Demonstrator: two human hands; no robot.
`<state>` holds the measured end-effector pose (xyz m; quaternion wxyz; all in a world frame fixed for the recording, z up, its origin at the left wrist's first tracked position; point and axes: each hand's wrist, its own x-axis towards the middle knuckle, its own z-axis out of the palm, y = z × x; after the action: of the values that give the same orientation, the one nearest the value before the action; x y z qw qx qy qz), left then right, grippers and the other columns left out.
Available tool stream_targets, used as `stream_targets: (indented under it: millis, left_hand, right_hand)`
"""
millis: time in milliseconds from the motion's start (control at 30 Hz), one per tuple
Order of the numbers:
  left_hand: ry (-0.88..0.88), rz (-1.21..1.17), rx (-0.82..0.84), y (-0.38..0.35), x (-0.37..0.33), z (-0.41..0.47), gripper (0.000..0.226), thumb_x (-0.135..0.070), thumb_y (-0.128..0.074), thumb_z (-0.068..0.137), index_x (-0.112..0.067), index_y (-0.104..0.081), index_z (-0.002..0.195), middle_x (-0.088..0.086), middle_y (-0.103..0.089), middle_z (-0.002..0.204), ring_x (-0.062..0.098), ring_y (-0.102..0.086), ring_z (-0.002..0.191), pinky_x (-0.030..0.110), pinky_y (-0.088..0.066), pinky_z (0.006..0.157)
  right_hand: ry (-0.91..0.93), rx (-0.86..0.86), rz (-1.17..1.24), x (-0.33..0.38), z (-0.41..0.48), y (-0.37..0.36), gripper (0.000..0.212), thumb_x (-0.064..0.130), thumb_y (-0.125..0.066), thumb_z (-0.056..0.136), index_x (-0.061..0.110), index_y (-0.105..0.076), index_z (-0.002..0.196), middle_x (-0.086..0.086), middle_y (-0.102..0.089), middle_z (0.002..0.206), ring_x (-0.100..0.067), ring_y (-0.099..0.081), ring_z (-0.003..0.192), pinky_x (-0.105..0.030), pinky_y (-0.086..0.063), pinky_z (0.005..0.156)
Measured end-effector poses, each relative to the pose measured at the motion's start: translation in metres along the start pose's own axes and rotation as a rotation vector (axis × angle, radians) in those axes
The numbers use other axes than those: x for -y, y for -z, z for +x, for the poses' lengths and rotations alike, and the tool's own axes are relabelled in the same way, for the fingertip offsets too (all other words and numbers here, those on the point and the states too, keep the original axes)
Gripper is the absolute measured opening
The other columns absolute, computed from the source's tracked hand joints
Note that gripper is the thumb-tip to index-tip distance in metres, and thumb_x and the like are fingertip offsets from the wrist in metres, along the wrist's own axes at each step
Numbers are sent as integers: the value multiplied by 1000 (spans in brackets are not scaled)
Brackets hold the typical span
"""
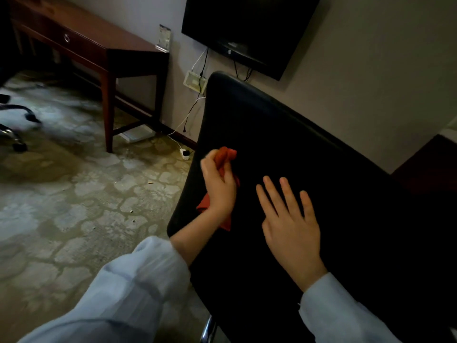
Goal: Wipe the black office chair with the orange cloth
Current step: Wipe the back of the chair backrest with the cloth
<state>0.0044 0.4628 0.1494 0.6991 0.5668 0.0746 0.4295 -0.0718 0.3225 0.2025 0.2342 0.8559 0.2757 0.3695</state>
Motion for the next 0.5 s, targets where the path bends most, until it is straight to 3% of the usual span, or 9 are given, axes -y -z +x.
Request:
stream_targets:
  millis: [67, 167, 233, 267, 333, 400, 500]
  left_hand:
    - [190, 44, -104, 5, 6, 21, 21, -10, -46, 97, -15, -48, 117, 2, -46, 118, 0, -50, 96, 14, -45, 89]
    - [389, 54, -90, 15, 25, 31, 20, -14, -45, 97, -21, -48, 116, 1, -47, 120, 10, -53, 103, 35, -45, 100]
    - [442, 94, -21, 16, 27, 14, 21, -16, -45, 97, -28, -45, 115, 3, -46, 123, 12, -55, 102, 37, -50, 93]
    - [446, 114, 0, 15, 24, 0, 21, -18, -45, 97, -30, -43, 115, 2, -46, 121, 9, -55, 97, 31, -52, 85]
    - [395, 114, 42, 10, 10, -32, 21, -19, -44, 98, -32, -42, 113, -2, -44, 117, 4, -55, 89, 19, -48, 71]
    - [243, 65, 113, 0, -9, -63, 27, -15, -46, 98, -37, -42, 111, -4, -45, 117, -1, -54, 94, 15, -49, 77]
    - [-16, 17, 175, -14, -36, -78, 42, -4, -50, 94, -43, -40, 109, -2, -45, 118, -8, -49, 104, 8, -42, 87]
  right_hand:
    - [-15, 20, 10, -1, -5, 6, 57, 25, -34, 84, 13, -50, 137, -6, -43, 146, -22, -25, 137, -37, 5, 116]
    - [-35, 17, 30, -4, -13, 15, 56, 26, -33, 85, 10, -49, 137, -9, -43, 146, -23, -25, 137, -37, 3, 116]
    - [-20, 3, 22, -8, -16, 17, 56, 25, -34, 85, 9, -49, 136, -11, -43, 145, -24, -26, 136, -37, 3, 116]
    - [3, -8, 9, -10, -16, 17, 55, 25, -38, 84, 9, -50, 135, -12, -43, 145, -25, -26, 136, -37, 4, 116]
    - [32, -17, -6, -13, -16, 16, 55, 22, -55, 80, 8, -52, 133, -14, -44, 144, -26, -26, 136, -38, 3, 116]
    - [23, 2, -7, -12, -15, 17, 60, 22, -63, 74, 8, -54, 131, -15, -45, 143, -28, -26, 135, -40, 1, 115]
    - [3, 2, -15, -12, -16, 19, 52, 23, -49, 81, 8, -56, 130, -14, -46, 142, -27, -25, 136, -40, 2, 116]
